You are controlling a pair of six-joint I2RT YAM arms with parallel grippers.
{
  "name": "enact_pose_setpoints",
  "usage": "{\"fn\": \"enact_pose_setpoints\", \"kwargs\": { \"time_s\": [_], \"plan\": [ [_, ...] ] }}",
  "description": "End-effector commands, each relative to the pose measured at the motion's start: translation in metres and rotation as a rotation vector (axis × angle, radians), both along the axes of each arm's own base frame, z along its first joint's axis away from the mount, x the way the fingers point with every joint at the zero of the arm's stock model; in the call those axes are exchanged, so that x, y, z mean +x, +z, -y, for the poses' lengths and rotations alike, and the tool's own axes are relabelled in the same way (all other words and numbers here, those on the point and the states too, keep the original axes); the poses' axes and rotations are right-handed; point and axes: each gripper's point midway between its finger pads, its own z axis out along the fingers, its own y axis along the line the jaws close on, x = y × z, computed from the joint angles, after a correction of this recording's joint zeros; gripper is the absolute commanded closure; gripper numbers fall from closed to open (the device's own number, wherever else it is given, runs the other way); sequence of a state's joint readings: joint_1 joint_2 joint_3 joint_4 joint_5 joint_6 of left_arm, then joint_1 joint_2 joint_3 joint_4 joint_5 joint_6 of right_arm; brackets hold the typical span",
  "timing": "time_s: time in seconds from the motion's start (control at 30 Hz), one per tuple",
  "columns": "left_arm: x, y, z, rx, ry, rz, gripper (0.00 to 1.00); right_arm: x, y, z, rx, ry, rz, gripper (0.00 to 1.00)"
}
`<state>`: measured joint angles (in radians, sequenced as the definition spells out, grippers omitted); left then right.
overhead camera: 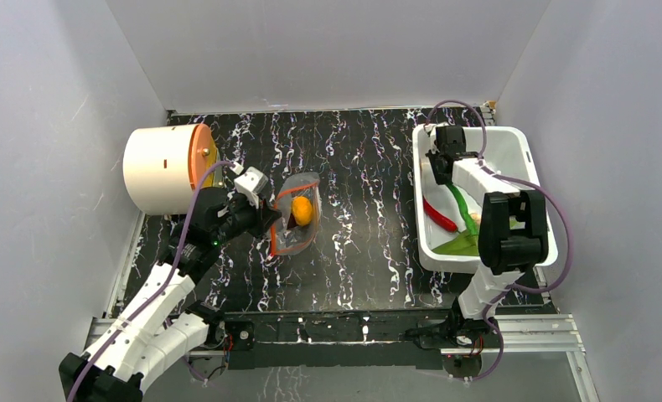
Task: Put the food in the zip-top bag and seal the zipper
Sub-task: Pick up the fake vegetable from the bin, then place the fake vegetable in the zipper food storage bag.
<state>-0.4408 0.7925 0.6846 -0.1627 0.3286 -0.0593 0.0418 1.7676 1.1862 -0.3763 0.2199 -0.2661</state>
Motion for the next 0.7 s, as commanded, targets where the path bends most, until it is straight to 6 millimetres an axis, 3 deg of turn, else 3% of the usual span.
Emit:
{"fn": "enact_pose_setpoints", "kwargs": {
  "time_s": [0.0,0.1,0.43,0.67],
  "plan": [
    [-0.003,0.005,-0.001,-0.002,-0.005,0.031,1.0,0.005,0.053,-0.004,-0.002,-0.062,0.143,1.0],
    [-0.003,0.005,-0.001,-0.005,-0.005,0.031,1.0,0.002,0.079,-0.016,0.012,-0.06,0.195,1.0],
    [-0.006,0.009,0.004,-0.051,-0.011,0.01,1.0,-0.017,0.192,-0.053,0.097,-0.006,0.491,1.0],
    [-0.006,0.035,0.013,-0.132,-0.014,-0.008,1.0,-0.044,0.266,-0.087,0.269,0.139,0.702,1.0]
  ]
}}
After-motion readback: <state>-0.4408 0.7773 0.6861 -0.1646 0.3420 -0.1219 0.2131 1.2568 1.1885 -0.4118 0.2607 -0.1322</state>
